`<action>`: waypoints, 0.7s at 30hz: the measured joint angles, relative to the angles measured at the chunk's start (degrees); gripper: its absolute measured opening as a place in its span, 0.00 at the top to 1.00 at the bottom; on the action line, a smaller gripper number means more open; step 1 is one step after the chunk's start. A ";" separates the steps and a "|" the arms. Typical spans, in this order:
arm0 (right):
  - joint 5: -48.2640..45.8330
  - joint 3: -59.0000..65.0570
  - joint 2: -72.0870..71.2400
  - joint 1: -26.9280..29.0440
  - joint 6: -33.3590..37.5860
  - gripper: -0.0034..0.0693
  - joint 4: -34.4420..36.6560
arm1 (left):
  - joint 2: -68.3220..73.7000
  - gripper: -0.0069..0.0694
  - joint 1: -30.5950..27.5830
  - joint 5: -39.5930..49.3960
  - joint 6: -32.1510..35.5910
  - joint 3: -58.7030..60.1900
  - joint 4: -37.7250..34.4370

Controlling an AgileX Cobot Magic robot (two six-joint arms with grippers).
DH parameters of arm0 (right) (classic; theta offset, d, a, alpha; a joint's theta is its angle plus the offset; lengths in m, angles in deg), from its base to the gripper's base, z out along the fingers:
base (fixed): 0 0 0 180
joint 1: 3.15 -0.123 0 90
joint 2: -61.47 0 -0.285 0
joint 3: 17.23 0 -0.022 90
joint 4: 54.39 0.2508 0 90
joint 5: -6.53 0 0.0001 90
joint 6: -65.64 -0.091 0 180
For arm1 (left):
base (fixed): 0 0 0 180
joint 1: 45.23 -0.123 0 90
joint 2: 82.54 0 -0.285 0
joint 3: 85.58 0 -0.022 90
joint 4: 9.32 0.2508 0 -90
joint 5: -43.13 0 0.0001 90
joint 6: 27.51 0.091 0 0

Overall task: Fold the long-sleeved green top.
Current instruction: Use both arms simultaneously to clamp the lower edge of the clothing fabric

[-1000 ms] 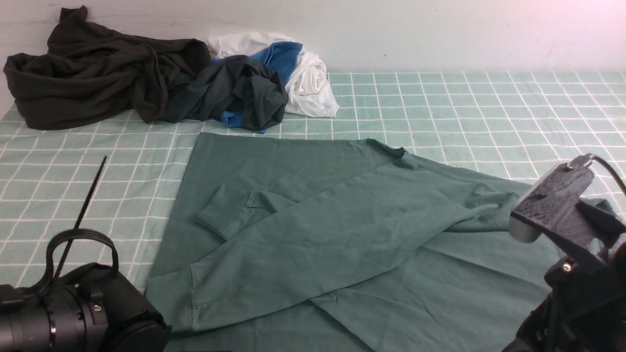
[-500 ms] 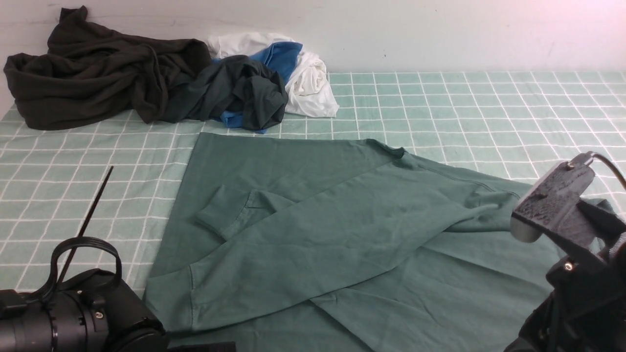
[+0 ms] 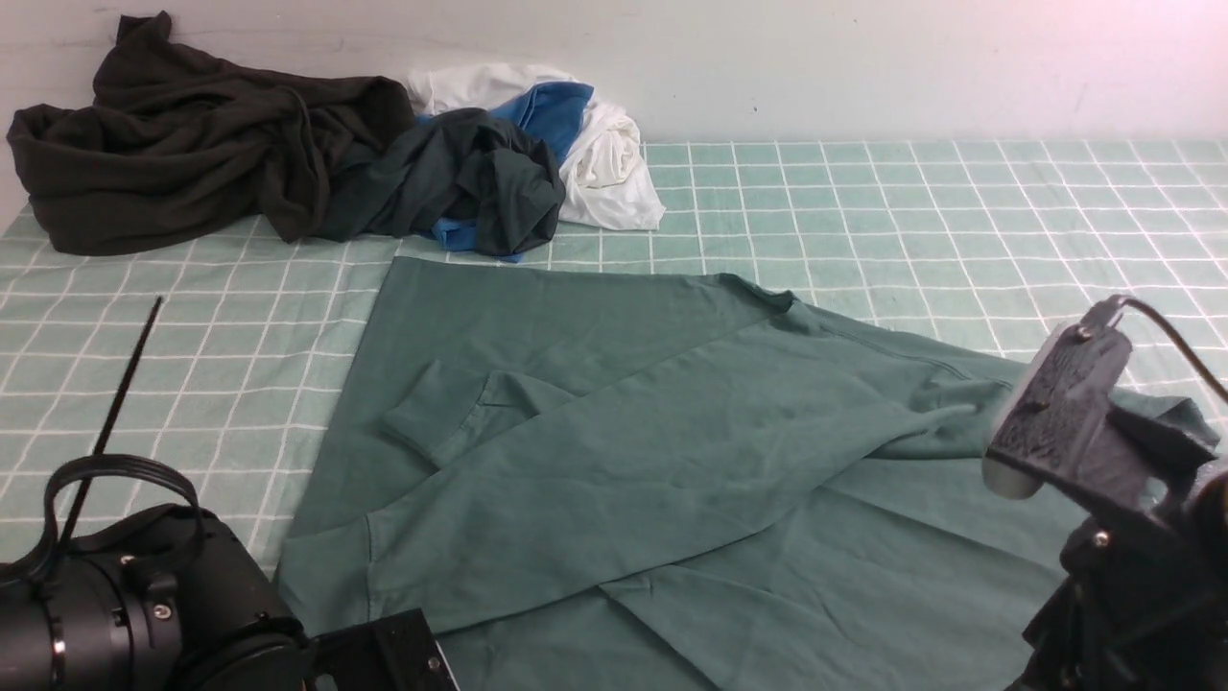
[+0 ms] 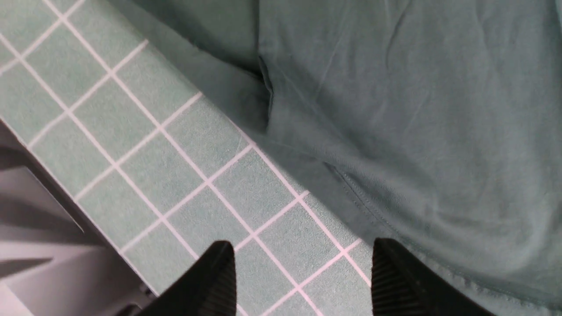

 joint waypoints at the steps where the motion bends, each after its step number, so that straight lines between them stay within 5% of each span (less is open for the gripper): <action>1: 0.14 1.05 0.57 0.00 2.07 0.40 0.05 | -0.57 0.91 0.00 0.75 -0.19 -0.29 -0.06; 7: 5.07 11.06 5.09 -0.07 9.51 0.32 -2.17 | -1.64 0.91 0.00 2.57 0.11 -0.49 -2.30; 12: 18.24 14.25 11.69 -0.07 2.92 0.31 -9.66 | -1.64 0.91 0.00 2.13 0.17 -0.49 -2.49; 21: 20.37 14.31 20.71 -0.07 0.49 0.31 -20.85 | -1.64 0.91 0.00 1.49 0.17 -0.49 -2.57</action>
